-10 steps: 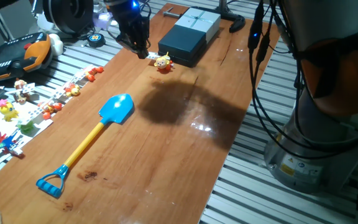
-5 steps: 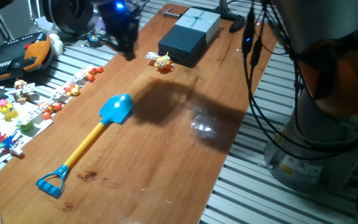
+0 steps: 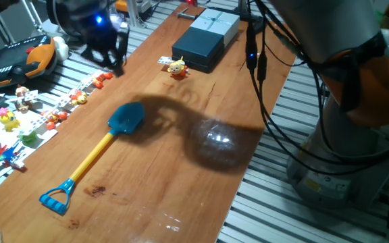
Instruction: Use a shovel to scoop up an object
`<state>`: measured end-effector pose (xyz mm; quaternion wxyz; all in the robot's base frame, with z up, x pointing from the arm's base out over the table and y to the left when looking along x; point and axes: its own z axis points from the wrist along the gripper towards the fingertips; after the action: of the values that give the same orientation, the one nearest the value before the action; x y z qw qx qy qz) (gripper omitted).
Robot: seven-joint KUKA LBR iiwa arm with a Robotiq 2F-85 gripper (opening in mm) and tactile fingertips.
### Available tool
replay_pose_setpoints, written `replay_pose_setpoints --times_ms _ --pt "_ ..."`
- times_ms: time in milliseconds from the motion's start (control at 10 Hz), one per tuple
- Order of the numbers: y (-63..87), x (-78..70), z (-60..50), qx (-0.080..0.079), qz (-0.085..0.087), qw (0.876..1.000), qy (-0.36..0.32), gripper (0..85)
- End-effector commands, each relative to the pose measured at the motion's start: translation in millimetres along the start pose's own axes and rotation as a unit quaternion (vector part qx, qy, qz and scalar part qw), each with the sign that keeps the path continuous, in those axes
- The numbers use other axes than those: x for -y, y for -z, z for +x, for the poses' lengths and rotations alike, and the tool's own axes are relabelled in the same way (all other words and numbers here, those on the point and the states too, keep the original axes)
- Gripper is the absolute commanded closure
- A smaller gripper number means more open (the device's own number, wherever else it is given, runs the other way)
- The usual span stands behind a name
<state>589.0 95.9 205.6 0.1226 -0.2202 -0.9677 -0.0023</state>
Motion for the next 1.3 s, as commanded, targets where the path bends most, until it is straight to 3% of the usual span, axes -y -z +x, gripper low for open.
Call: replay_pose_setpoints --times_ms 0,400,700,1100,1200 --pt "-9.0 -38.5 15.6 0.005 -0.011 0.999 -0.044 84.3" --pt "-33.8 -64.2 19.5 0.036 -0.036 0.993 -0.103 84.3" --pt "-47.1 -79.6 22.7 0.048 -0.047 0.988 -0.139 84.3" --pt "-58.7 -90.0 21.9 0.055 -0.05 0.98 -0.184 84.3" --pt "-61.1 -90.7 20.2 0.065 -0.048 0.978 -0.193 84.3"
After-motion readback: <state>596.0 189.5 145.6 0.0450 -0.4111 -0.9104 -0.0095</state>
